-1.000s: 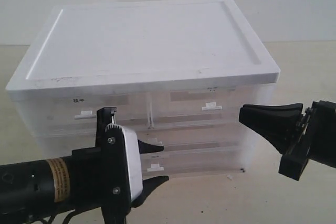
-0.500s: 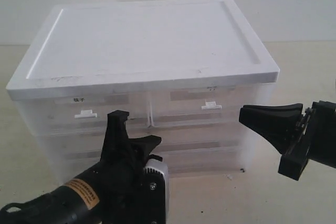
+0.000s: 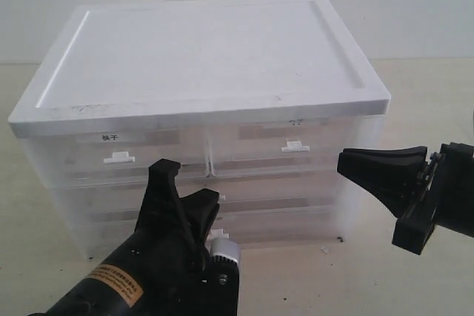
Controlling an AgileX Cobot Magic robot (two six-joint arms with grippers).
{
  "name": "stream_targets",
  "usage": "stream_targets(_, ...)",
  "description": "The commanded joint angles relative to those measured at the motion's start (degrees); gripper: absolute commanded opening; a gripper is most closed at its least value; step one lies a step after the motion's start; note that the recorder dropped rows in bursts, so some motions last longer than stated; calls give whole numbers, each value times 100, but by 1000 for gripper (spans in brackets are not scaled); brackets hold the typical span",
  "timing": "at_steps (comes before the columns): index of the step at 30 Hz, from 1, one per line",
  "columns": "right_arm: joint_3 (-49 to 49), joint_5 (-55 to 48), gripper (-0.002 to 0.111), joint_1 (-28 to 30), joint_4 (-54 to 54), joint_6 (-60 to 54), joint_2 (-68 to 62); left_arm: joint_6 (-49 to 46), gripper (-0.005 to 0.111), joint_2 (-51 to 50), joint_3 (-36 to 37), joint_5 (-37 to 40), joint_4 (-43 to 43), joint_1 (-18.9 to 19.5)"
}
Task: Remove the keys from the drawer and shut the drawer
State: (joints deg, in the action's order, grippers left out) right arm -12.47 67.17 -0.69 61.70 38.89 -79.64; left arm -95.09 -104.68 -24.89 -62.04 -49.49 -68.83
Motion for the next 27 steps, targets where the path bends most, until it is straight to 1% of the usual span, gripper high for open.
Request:
stream_targets(1, -14, 6, 0, 16, 39, -47, -9, -6, 5, -7, 13, -23, -627, -271)
stream_targets(6, -14, 6, 0, 16, 12, -47, -9, -6, 5, -7, 13, -23, -874, -902)
stream_targets(14, -14, -79, 0, 16, 12, -47, -9, -293, 5, -7, 13, -110, -1822, -1826)
stream_targets(19, -14, -104, 0, 16, 12, -47, -9, -351, 5, 3, 13, -265, -2224, -2379)
stream_targets(21, -14, -104, 0, 16, 12, -47, -9, -351, 5, 3, 13, -510, -2463, -2547)
stream_targets(23, -14, -104, 0, 16, 12, -47, -9, -351, 5, 3, 13, -792, -2706, -2633)
stream_targets(24, -14, -104, 0, 16, 12, -47, -9, -310, 5, 3, 13, -792, -2811, -2663)
stream_targets(25, -14, -127, 0, 16, 12, -47, -9, -154, 5, 26, 13, -792, -2877, -2673)
stream_targets(27, -14, -173, 0, 16, -1, -47, -9, 506, 6, 142, -15, -792, -3031, -2673)
